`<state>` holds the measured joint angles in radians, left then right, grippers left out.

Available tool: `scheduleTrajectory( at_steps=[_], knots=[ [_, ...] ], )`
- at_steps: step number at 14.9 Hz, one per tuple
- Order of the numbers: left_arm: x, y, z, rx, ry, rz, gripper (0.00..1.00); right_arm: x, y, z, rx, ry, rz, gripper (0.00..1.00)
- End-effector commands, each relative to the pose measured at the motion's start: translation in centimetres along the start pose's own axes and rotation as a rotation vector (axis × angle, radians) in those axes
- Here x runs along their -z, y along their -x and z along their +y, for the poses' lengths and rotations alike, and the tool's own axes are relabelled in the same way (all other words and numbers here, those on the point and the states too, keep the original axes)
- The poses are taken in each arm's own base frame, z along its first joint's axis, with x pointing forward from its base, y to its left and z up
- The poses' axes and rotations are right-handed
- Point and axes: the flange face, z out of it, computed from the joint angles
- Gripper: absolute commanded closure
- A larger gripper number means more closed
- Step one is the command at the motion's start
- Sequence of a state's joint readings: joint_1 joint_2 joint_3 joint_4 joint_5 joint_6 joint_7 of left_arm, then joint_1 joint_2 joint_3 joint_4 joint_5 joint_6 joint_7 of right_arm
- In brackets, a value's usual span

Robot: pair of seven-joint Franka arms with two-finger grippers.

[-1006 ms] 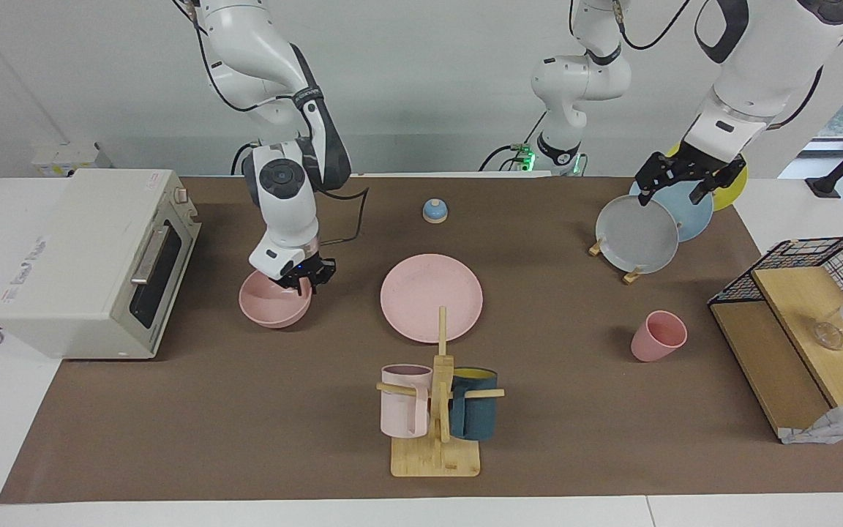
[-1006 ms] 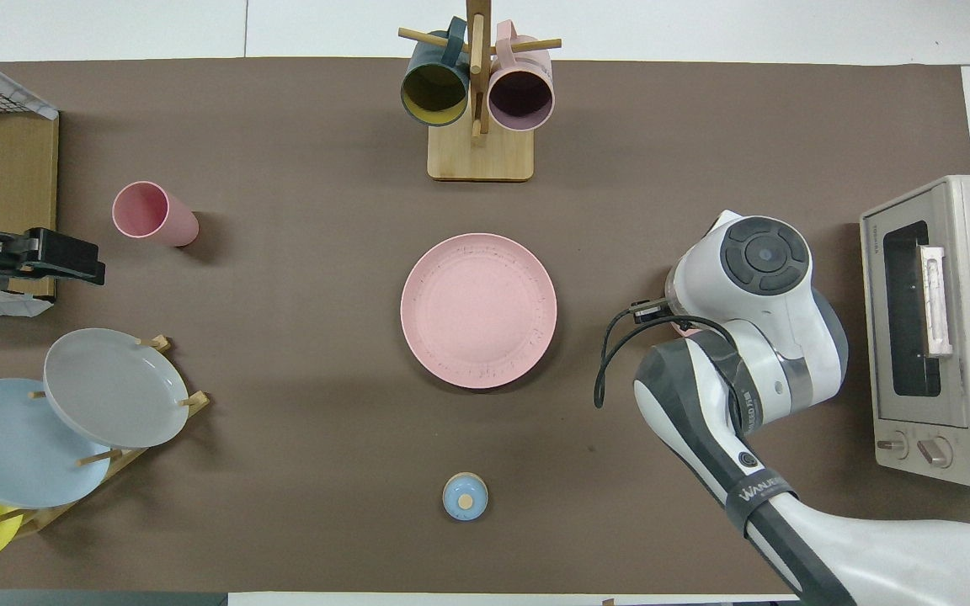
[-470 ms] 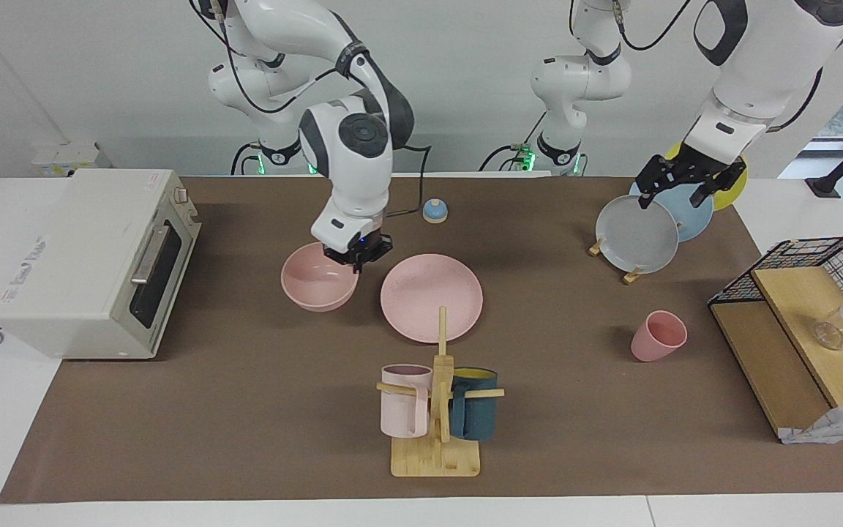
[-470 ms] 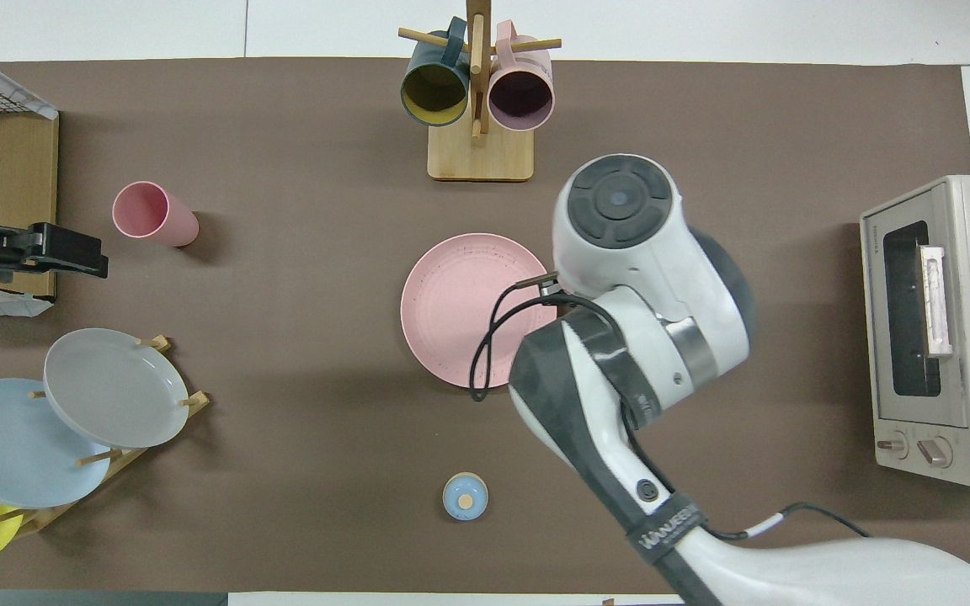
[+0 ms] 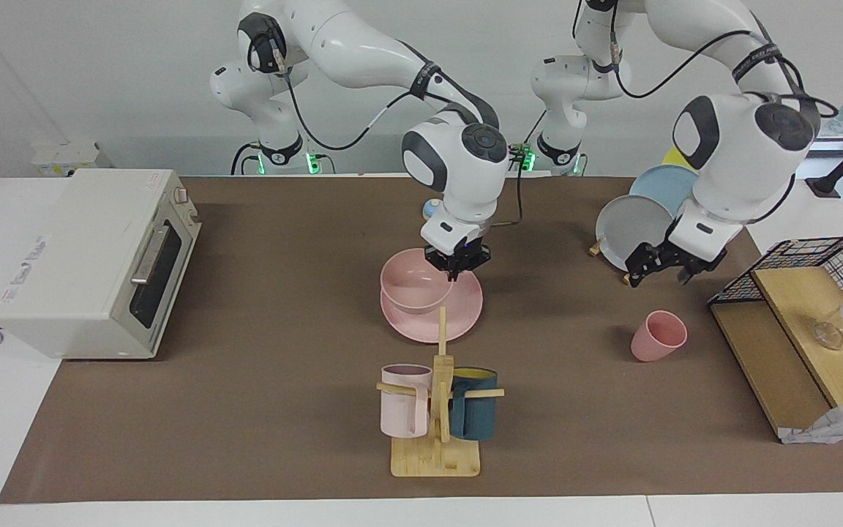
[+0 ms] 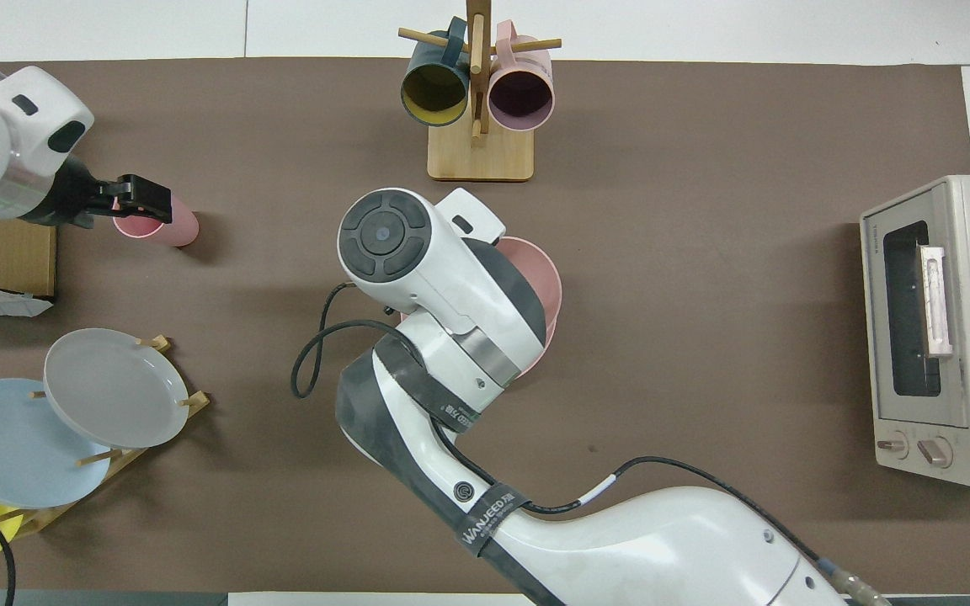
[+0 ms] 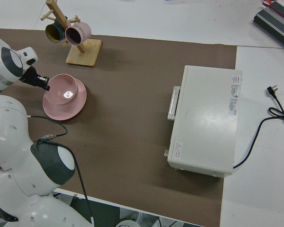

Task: Organize tableware

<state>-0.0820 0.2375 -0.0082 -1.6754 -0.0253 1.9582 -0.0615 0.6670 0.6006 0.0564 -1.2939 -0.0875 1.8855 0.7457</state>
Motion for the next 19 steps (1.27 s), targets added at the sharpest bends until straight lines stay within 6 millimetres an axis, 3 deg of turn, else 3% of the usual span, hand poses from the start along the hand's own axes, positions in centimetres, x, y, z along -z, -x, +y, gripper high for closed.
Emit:
scheduleTrajectory(
  at_steps=[1,3,7,8,9,10,12,14,15,16,17,18,19],
  knots=[
    [-2.1,-2.2,-1.6,0.041,0.009,0.021,0.00,-1.2,1.0,-1.3,-0.001,-0.044,0.017,1.00],
    [-3.6,-2.7,-1.9,0.048,0.012,0.032,0.00,-2.6,1.9,-1.9,0.012,-0.039,0.016,1.00],
    [-5.4,-2.5,-1.9,0.098,0.012,0.031,0.00,-3.1,1.8,-1.5,0.016,0.001,-0.007,1.00],
    [-6.0,-2.4,-1.8,0.100,0.013,0.028,0.00,-3.2,1.7,-1.0,0.013,0.026,-0.029,0.91],
    [-6.3,-2.4,-1.8,0.101,0.012,0.027,0.00,-2.3,1.2,-1.2,0.009,0.024,-0.024,0.28],
    [-6.6,-2.4,-1.9,0.101,0.012,0.027,0.01,-1.5,0.5,-0.9,-0.002,0.020,-0.024,0.00],
    [-7.9,-2.5,-1.8,0.102,0.012,0.019,0.02,1.4,-0.8,0.7,-0.018,0.030,-0.024,0.00],
    [-8.6,-2.1,-1.4,0.096,0.011,0.011,0.09,5.8,-3.8,6.2,-0.048,0.008,-0.010,0.00],
    [-9.2,-1.9,-1.3,0.101,0.010,0.004,0.16,7.9,-4.7,8.7,-0.064,-0.009,-0.005,0.00],
    [-9.6,-1.8,-1.1,0.108,0.011,0.009,0.31,10.1,-5.4,12.5,-0.082,-0.007,-0.009,0.00],
    [-10.0,-1.6,-1.2,0.111,0.010,0.016,0.72,12.3,-5.7,16.2,-0.085,-0.004,-0.017,0.00],
    [-10.2,-1.5,-1.2,0.104,0.009,0.016,1.00,14.0,-5.6,18.9,-0.074,0.002,-0.030,0.00],
    [-10.2,-1.6,-1.6,0.097,0.007,0.018,1.00,15.9,-5.2,21.7,-0.059,0.010,-0.058,0.00]
  ],
)
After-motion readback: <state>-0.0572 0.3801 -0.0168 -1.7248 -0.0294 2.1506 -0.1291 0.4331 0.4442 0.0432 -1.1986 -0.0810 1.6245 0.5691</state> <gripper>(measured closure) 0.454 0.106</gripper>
